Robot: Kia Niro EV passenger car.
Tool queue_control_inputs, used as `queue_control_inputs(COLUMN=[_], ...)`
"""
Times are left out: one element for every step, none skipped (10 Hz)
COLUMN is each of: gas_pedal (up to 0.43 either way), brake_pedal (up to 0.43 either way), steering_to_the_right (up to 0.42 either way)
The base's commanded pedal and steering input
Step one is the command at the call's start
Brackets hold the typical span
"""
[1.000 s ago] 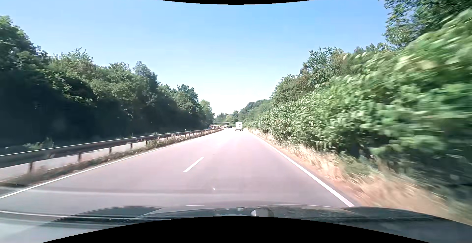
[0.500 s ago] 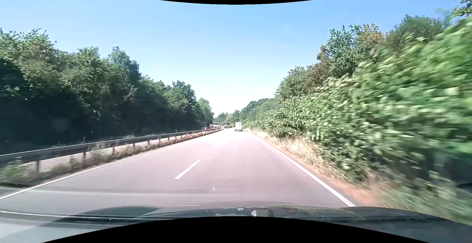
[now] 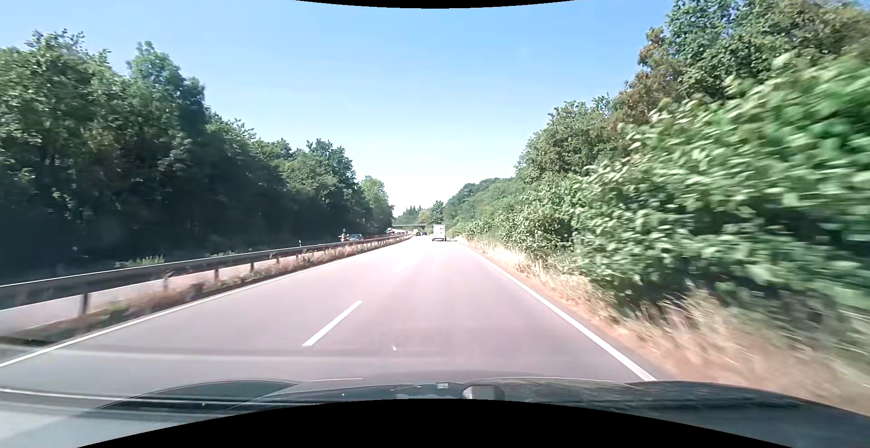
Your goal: Follow the waypoints while adhering to traffic rules and regulations
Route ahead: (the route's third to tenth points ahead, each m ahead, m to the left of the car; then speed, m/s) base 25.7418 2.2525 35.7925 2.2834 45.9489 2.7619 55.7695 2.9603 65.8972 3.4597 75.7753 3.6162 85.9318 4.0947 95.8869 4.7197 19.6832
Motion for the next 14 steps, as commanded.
queue_control_inputs(gas_pedal=[0.118, 0.118, 0.118, 0.118, 0.118, 0.118, 0.118, 0.118, 0.118, 0.118, 0.118, 0.118, 0.118, 0.118], brake_pedal=[0.0, 0.0, 0.0, 0.0, 0.0, 0.0, 0.0, 0.0, 0.0, 0.0, 0.0, 0.0, 0.0, 0.0], steering_to_the_right=[-0.005, -0.005, -0.005, -0.005, -0.005, -0.005, -0.005, -0.005, -0.005, -0.005, -0.005, -0.005, -0.005, -0.005])
